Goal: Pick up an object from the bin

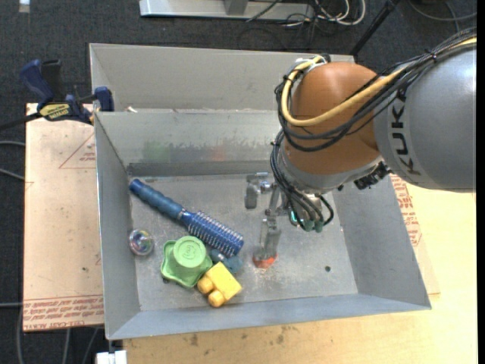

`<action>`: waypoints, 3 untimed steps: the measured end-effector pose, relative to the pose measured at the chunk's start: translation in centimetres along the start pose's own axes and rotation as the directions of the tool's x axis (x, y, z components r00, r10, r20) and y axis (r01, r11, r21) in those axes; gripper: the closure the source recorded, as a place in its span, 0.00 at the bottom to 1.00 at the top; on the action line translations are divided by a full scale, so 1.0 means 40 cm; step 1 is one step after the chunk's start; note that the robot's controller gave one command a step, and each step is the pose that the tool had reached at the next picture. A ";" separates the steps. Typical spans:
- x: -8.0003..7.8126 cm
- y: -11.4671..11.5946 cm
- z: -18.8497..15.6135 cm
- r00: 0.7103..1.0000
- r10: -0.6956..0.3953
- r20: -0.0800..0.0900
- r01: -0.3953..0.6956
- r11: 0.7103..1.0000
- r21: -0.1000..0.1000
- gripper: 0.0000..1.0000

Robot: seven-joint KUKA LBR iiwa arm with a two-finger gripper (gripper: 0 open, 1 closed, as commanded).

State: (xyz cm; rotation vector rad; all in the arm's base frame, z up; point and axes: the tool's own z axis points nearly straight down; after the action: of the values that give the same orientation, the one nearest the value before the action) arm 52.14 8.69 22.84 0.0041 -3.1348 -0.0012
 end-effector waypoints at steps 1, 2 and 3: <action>0.018 0.141 0.327 0.962 -0.273 0.002 0.273 0.962 0.001 0.00; -0.009 0.140 0.394 0.950 -0.312 0.006 0.312 0.950 0.001 0.00; -0.096 0.193 0.389 0.767 -0.641 0.011 0.641 0.767 0.005 0.00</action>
Offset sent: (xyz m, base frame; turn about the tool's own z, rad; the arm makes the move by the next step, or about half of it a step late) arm -0.0070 0.0550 -0.1279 -0.2759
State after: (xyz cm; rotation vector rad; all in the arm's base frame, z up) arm 55.86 16.43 7.28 1.0779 -2.9577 -0.0028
